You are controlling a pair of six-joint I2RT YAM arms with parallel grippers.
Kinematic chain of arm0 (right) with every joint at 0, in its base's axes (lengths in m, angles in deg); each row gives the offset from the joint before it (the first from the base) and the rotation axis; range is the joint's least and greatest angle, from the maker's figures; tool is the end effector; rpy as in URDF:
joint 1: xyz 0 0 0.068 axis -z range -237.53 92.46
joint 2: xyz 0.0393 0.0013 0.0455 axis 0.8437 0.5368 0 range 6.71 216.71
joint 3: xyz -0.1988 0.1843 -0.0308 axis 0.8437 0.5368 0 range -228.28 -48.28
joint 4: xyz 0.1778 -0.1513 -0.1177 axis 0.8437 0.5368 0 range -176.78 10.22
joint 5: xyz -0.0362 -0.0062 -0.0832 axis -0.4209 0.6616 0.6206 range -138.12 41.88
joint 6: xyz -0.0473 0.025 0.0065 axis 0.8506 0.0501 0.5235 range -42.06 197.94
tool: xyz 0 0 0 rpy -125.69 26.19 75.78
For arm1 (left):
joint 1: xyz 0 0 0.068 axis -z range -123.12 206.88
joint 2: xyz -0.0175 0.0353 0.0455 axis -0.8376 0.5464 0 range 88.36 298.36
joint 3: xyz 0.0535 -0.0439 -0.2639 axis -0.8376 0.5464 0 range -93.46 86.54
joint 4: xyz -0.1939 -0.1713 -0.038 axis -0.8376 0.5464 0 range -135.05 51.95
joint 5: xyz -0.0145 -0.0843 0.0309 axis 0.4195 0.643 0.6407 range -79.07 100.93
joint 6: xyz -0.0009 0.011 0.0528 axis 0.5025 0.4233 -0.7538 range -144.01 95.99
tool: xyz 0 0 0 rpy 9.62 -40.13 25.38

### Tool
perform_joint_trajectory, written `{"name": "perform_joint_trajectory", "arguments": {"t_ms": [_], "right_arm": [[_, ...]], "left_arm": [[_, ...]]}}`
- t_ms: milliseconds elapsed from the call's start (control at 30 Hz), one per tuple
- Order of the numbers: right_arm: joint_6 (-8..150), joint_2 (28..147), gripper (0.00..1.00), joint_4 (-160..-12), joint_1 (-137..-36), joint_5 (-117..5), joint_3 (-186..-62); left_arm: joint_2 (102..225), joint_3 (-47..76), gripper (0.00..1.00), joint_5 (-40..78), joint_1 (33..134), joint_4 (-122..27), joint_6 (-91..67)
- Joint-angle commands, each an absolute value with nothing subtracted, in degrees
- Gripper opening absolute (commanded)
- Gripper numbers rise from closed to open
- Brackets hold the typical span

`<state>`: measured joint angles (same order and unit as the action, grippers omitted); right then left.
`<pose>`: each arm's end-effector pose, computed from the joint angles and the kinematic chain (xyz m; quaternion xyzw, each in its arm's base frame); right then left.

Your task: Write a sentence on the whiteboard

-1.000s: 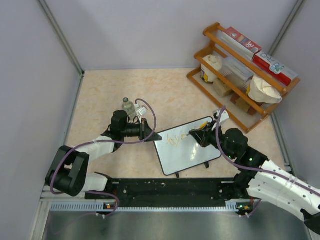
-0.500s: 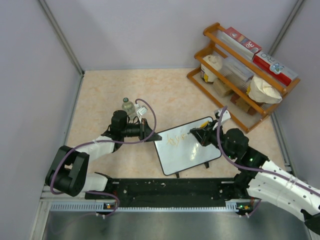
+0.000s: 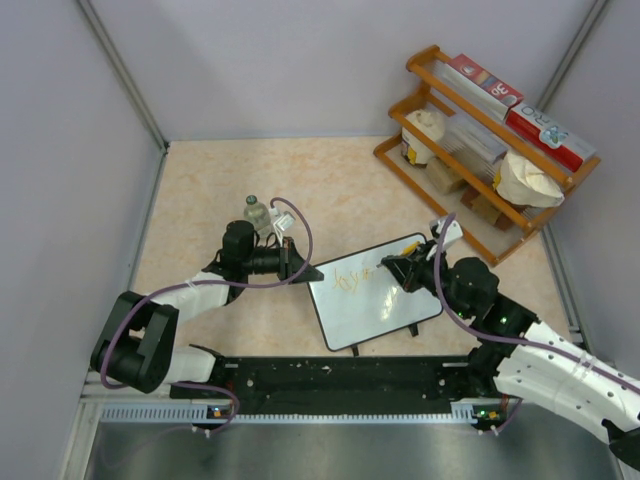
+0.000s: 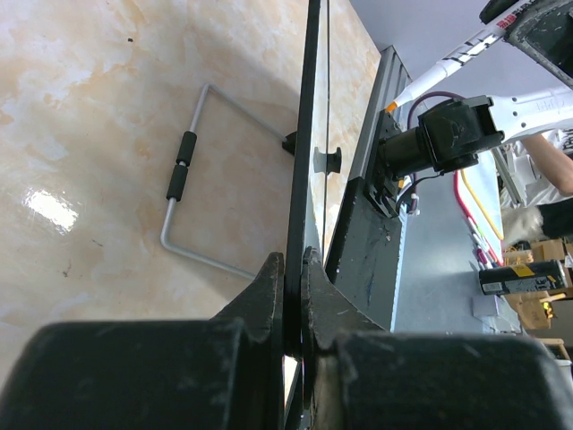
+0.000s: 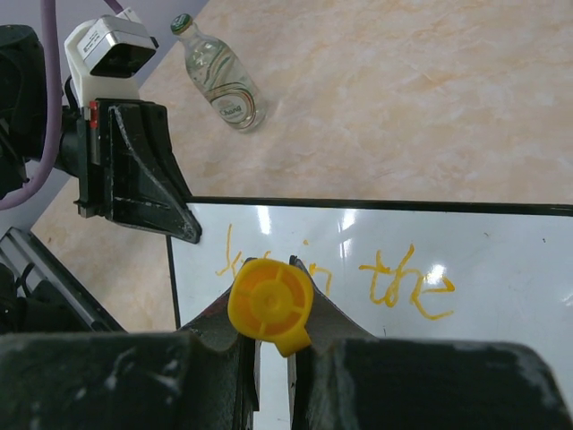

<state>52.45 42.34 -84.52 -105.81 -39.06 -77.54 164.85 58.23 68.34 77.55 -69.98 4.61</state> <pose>0.1130 0.1183 0.2834 -0.0988 0.7513 0.3422 0.5557 0.2253 -0.1170 0.1908 0.2128 0.7490 -0.5658 0.2713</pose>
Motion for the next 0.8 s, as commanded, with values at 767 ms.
{"name": "perform_joint_trajectory", "arguments": {"t_ms": [767], "right_arm": [[60.0,49.6,0.00,-94.4,-120.3,-31.9,-79.6]], "left_arm": [[165.8,60.7,0.00,61.2,77.5,-67.3,-2.7]]}}
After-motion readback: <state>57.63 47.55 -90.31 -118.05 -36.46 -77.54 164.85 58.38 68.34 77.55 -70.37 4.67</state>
